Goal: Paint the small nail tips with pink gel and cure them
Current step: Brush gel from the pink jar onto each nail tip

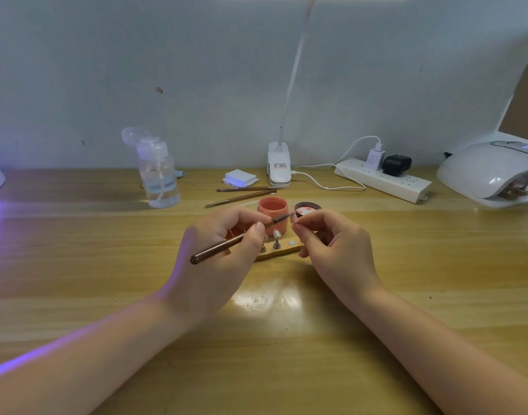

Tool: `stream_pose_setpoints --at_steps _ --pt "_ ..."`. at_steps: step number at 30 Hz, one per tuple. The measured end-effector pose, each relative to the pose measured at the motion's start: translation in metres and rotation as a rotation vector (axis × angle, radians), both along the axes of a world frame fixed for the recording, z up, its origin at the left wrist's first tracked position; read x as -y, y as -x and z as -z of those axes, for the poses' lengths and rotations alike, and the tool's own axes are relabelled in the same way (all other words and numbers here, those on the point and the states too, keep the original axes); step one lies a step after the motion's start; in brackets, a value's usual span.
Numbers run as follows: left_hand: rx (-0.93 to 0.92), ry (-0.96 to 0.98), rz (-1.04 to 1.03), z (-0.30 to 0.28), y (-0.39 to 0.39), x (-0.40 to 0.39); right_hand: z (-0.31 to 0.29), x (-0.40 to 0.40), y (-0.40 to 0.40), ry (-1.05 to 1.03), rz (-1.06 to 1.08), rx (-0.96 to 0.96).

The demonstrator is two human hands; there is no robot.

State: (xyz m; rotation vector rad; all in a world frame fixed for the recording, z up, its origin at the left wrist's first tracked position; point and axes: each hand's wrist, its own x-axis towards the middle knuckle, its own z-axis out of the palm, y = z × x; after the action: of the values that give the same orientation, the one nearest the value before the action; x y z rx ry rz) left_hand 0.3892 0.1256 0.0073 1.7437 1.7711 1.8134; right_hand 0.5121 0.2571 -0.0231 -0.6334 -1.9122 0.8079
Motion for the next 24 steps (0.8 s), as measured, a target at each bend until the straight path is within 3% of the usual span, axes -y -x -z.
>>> stream_pose_setpoints --at_steps 17,24 --pt "0.008 0.042 0.011 0.001 0.0 0.0 0.0 -0.001 0.001 0.017 -0.012 0.003" --pt "0.139 0.014 -0.095 -0.018 0.014 -0.012 0.0 -0.002 0.001 0.022 -0.017 0.006"
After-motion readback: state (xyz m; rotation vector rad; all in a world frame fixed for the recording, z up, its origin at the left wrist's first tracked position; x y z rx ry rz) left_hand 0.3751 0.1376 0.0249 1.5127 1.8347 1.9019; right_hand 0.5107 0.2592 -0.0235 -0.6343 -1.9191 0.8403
